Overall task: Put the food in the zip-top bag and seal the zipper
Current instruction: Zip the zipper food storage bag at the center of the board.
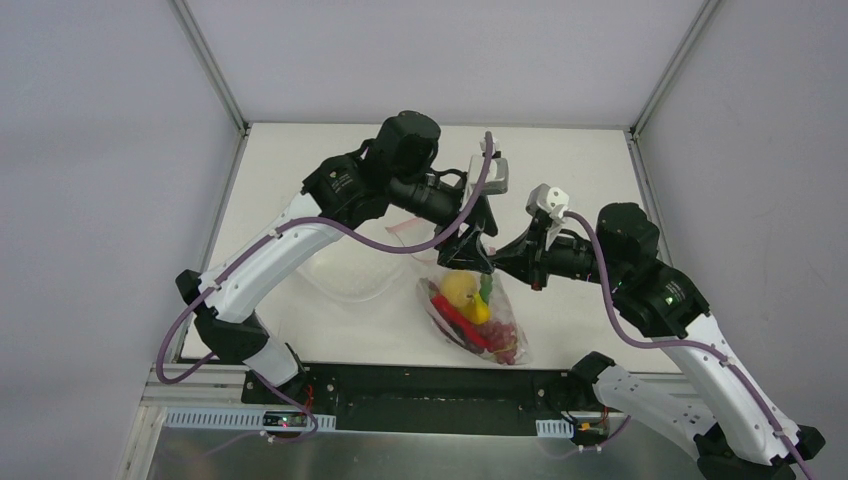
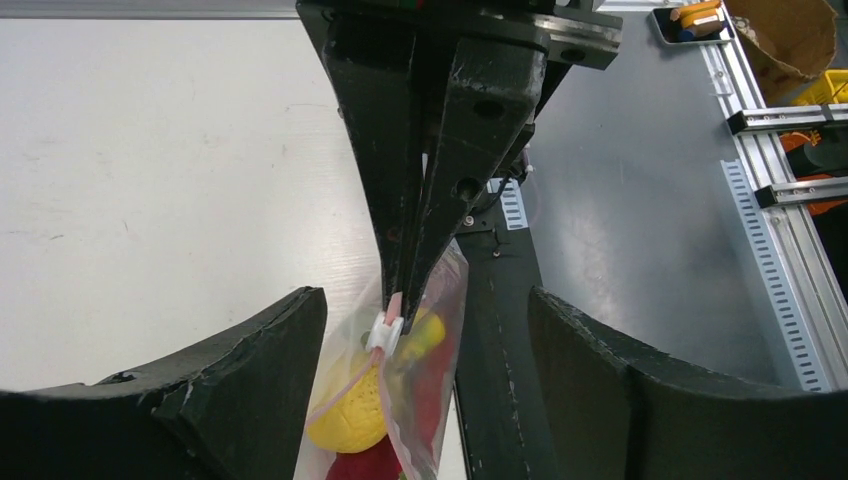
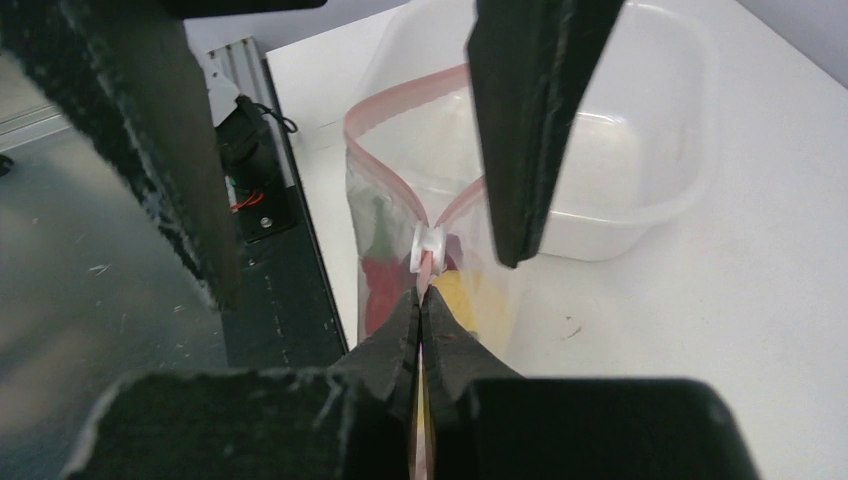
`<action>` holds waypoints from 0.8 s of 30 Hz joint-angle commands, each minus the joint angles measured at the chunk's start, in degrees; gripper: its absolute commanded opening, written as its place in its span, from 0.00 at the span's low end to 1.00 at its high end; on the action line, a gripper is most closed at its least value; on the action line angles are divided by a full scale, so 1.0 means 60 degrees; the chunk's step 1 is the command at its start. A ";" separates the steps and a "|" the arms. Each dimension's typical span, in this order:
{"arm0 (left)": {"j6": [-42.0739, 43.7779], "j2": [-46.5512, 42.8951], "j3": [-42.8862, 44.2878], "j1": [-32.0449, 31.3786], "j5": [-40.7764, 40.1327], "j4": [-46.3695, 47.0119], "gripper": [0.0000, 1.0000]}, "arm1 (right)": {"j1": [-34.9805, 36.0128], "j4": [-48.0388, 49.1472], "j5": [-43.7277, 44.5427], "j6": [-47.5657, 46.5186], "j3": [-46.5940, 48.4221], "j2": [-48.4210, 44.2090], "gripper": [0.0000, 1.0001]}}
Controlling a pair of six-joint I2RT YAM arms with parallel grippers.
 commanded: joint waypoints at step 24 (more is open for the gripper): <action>-0.0171 0.0104 -0.0125 -0.0143 -0.1375 -0.0121 0.17 | -0.0088 0.1456 0.1219 0.0524 -0.0858 -0.0745 0.00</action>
